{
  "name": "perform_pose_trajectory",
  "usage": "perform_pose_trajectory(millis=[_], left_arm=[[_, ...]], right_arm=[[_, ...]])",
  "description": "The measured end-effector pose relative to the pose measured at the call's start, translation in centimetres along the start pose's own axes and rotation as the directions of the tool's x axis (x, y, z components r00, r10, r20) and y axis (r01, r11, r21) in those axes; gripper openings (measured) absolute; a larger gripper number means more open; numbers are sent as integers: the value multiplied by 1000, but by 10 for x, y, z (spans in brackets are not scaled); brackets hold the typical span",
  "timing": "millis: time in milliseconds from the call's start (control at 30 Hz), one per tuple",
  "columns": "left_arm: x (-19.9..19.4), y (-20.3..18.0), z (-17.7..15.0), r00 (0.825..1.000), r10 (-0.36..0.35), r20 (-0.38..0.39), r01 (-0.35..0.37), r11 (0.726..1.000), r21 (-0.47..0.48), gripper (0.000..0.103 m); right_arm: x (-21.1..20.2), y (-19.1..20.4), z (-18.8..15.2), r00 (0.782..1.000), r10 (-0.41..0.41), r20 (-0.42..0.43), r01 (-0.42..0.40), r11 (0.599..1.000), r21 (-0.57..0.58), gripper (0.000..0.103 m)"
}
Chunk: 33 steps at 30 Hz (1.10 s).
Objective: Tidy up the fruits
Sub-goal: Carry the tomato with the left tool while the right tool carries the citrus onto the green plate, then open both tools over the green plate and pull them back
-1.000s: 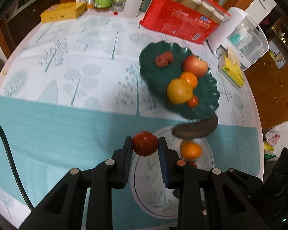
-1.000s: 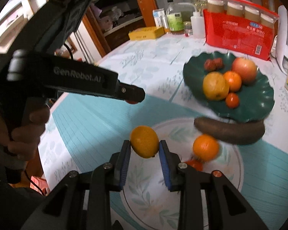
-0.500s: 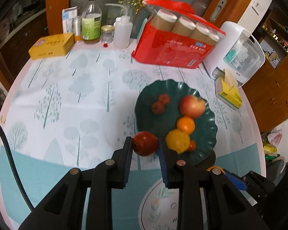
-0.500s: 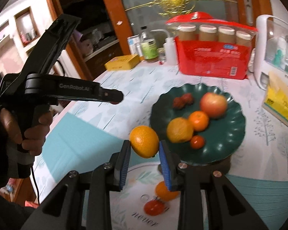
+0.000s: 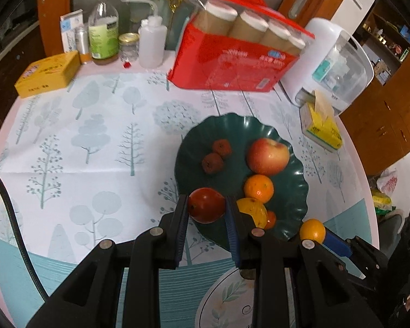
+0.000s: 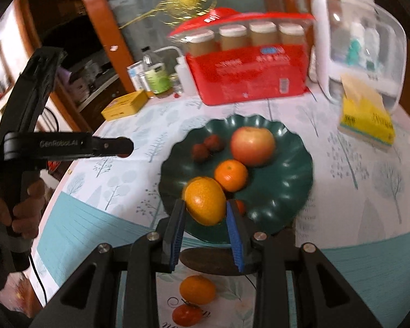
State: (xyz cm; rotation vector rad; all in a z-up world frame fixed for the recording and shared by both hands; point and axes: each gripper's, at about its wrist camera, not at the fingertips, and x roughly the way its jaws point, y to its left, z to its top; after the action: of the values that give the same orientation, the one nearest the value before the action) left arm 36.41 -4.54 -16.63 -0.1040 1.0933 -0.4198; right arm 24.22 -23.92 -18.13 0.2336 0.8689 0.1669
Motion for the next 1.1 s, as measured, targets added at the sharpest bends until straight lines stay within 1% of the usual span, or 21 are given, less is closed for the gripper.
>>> perform_pose_trajectory(millis=[67,233,467,500,567,633,667,700,833,1100], left_arm=[[11,-1,0,1000,-9,-17,9,1000,4,25],[37,-1,-2,998,-34,-61,34,999,0,25],[56,-5,-4,995,-34,-89,34,999,-2,26],[55,-5,-4,996,-35,-87,35,999,0,27],[52,-6,-5,997,-36,-72,36,999,7,28],[47,-8,-6,998,-40,-54,42,999,18,33],[43,-10,-8,998,-40,-45,41,999,24,34],[41,-11,-8,998,-40,-43,41,999,26,38],[30,-14,-13,998,-44,-35,45,999,31,44],[5,-21,-31,999,-37,-33,39,998,48,48]], right_arm=[[5,-9,-2,1000,-2,-16,3,999,47,30],[19,-30,-5,999,-28,-43,33,992,122,31],[31,-44,-9,997,-28,-66,39,985,168,31],[32,-45,-9,997,-27,-69,39,984,174,31],[35,-45,-9,997,-17,-79,31,983,181,35],[35,-45,-9,997,-13,-80,27,983,183,46],[35,-45,-10,997,-13,-76,27,983,184,48],[33,-45,-10,997,-12,-73,26,982,186,49],[26,-44,-10,998,-7,-65,20,980,197,49],[4,-47,-16,999,20,-51,-6,965,263,50]])
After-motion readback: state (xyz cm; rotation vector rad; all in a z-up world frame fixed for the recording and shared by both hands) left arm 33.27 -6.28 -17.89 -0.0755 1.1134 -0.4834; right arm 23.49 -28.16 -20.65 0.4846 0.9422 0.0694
